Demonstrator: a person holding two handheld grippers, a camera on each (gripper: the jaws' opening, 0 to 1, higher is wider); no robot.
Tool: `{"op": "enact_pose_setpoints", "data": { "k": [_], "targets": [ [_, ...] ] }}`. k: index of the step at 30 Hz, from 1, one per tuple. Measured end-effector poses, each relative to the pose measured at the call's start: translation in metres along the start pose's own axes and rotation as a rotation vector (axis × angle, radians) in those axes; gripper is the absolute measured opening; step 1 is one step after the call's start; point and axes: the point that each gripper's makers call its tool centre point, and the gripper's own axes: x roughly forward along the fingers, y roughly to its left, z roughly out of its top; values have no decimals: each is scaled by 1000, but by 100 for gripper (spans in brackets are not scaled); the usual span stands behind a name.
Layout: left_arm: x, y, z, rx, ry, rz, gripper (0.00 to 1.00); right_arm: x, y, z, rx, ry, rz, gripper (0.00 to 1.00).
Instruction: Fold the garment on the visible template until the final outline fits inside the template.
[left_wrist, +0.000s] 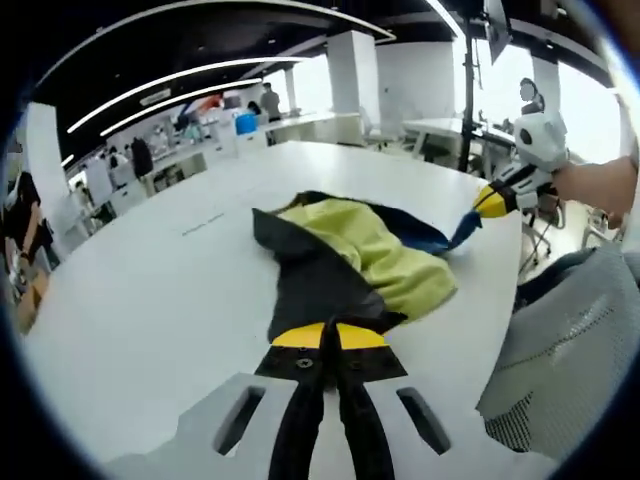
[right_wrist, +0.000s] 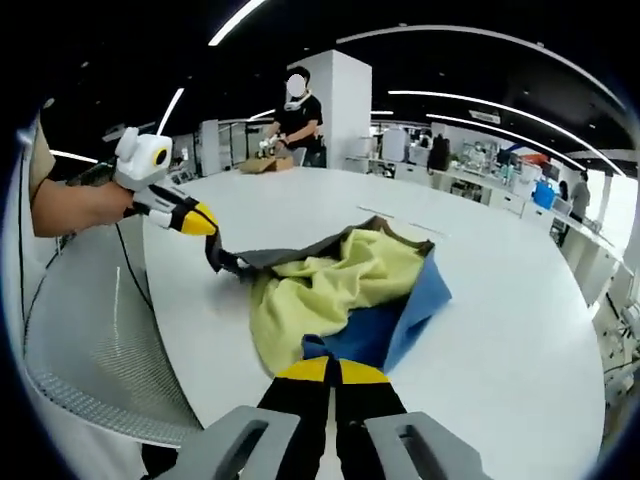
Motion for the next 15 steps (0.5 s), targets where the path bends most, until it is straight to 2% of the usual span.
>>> {"op": "enact_pose_setpoints", "data": {
  "k": [8, 15],
  "targets": [
    [-12, 43, 16, -20, -42, 96, 0, -8, -47, 15, 62, -44, -88, 0],
    [-15, 69, 20, -40, -48, 150, 0, -15, -84, 23, 92, -56, -159, 0]
  ]
}}
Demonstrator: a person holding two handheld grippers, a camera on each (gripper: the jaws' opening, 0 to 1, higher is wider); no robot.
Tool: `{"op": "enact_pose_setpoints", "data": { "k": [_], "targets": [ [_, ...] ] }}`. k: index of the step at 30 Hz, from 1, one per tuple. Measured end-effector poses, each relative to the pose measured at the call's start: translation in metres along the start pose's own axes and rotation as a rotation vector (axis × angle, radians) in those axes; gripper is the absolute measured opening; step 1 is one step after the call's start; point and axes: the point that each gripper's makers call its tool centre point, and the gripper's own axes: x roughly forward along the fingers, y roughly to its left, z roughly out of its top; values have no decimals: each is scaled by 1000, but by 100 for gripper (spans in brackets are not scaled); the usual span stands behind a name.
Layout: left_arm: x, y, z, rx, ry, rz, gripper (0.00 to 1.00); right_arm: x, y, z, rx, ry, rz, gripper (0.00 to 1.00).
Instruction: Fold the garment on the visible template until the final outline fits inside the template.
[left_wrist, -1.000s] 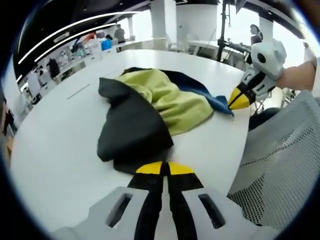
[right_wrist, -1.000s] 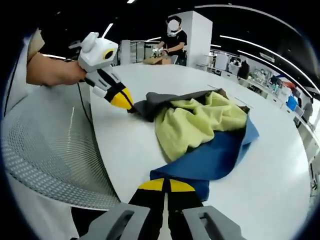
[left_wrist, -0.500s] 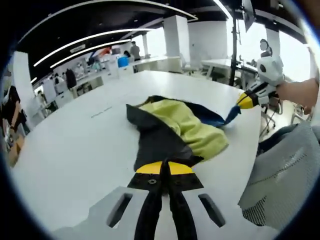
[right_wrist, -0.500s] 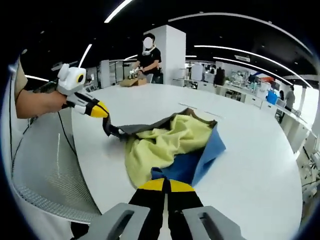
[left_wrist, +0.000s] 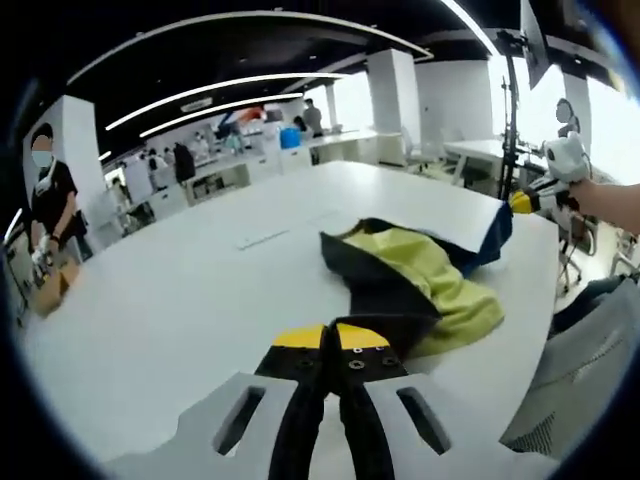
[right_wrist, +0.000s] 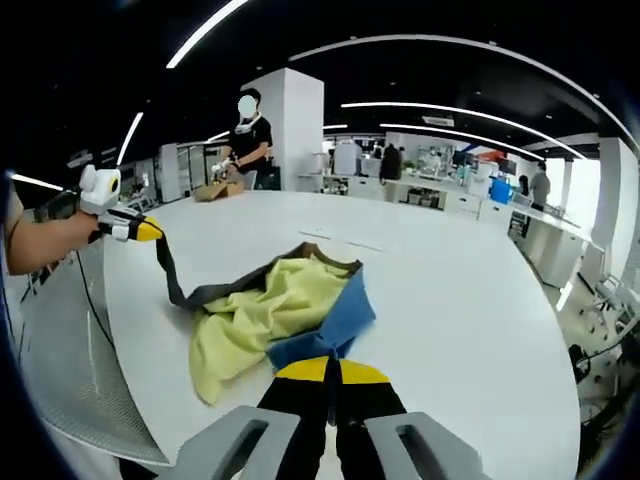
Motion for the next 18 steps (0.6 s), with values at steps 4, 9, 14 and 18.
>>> {"op": "enact_pose_setpoints", "data": {
  "k": [4, 9, 14, 18],
  "targets": [
    [1, 15, 0, -16, 2, 28, 0, -1, -18, 7, -3, -6, -35, 0],
    [-1, 32, -2, -25, 9, 73, 0, -4, -44, 14, 8, -15, -90, 0],
    [-5, 54, -5, -69, 7, 122, 0, -8, -69, 19, 18, -19, -142, 0],
    [-8, 70, -9, -100, 13, 150, 0, -10, -87, 17, 22, -7, -178, 0]
  ]
}}
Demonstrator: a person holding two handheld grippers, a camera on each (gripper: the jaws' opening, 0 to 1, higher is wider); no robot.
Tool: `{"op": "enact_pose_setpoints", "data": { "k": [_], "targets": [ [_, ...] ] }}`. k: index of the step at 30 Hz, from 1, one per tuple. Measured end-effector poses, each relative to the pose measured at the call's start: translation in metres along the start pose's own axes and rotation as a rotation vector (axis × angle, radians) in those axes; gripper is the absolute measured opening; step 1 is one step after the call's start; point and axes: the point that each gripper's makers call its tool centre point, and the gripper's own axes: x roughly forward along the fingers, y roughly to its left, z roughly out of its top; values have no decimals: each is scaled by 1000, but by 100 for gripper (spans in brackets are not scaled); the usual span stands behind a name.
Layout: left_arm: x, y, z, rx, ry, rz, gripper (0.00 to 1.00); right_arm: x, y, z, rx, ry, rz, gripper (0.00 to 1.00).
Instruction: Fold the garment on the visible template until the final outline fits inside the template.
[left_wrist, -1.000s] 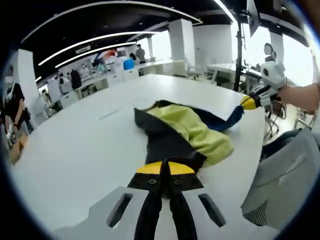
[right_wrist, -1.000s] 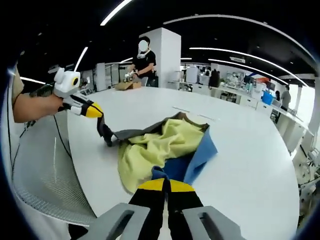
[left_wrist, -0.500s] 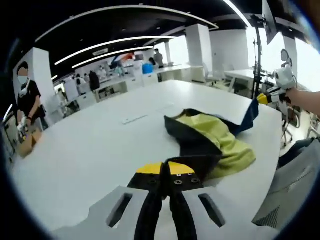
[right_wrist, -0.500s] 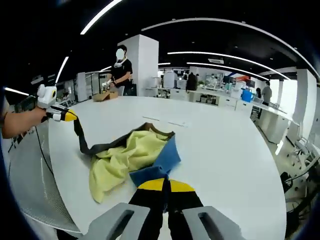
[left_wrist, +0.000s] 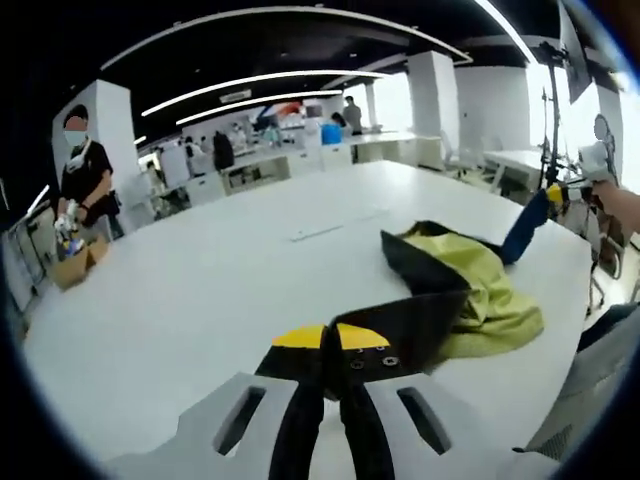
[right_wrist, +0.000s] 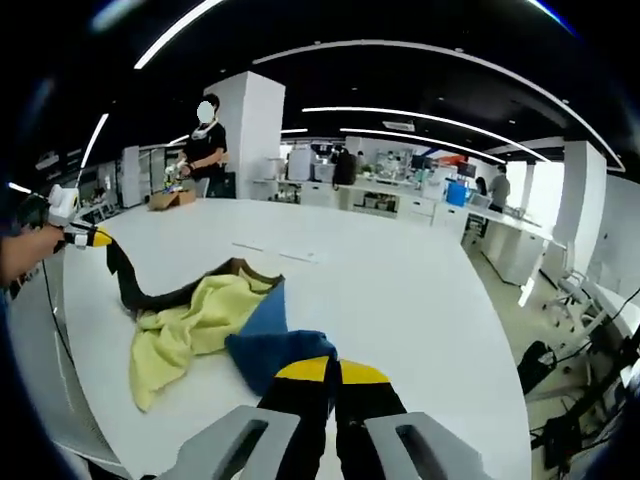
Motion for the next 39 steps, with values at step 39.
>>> {"op": "enact_pose_setpoints", "data": {
  "k": [39],
  "targets": [
    [20, 116, -15, -123, 126, 199, 0, 5, -127, -16, -48, 161, -250, 0]
  ]
}}
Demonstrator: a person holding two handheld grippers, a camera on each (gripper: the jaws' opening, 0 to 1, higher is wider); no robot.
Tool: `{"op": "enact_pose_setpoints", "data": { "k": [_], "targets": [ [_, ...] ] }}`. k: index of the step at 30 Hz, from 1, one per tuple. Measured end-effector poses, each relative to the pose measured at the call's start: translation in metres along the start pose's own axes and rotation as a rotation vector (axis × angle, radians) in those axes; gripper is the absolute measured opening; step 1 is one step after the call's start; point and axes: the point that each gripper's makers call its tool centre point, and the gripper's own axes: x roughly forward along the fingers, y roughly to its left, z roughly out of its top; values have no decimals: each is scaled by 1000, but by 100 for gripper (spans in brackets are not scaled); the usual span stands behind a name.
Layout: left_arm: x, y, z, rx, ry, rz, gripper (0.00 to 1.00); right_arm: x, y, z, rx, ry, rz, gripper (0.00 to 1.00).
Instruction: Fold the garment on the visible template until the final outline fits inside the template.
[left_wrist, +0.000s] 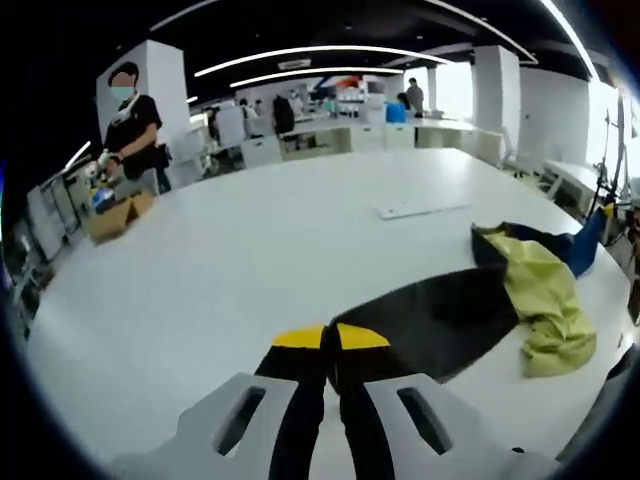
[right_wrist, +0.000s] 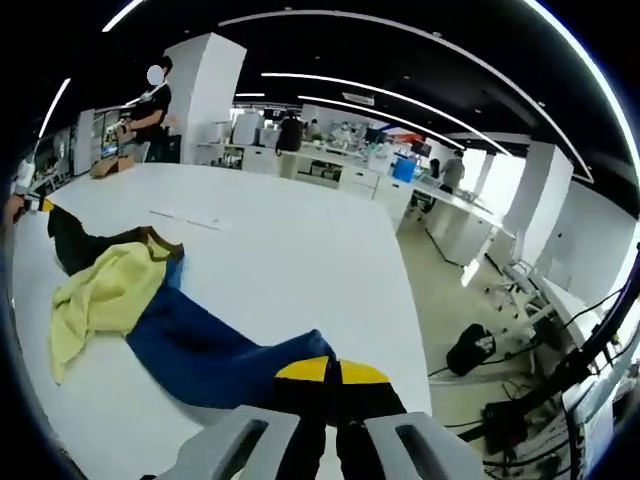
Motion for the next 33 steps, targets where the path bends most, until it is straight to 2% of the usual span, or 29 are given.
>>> {"op": "enact_pose_setpoints", "data": {
  "k": [11, 20, 27, 29, 31, 33],
  "targets": [
    [20, 25, -5, 50, 92, 53, 0, 21, -22, -13, -45, 73, -44, 0],
    [32, 41, -3, 93, 135, 89, 0, 33, -32, -14, -81, 105, -69, 0],
    [39, 43, -8, 98, 166, 96, 0, 37, -36, -18, -138, 117, -96, 0],
    [39, 41, -10, 105, 175, 95, 1, 37, -35, -19, -133, 122, -90, 2],
    [38, 42, -11, 113, 180, 100, 4, 35, -34, -17, -142, 107, -96, 11],
    [37, 44, -10, 115, 173, 108, 9, 32, -32, -14, -140, 94, -89, 9]
  ]
}}
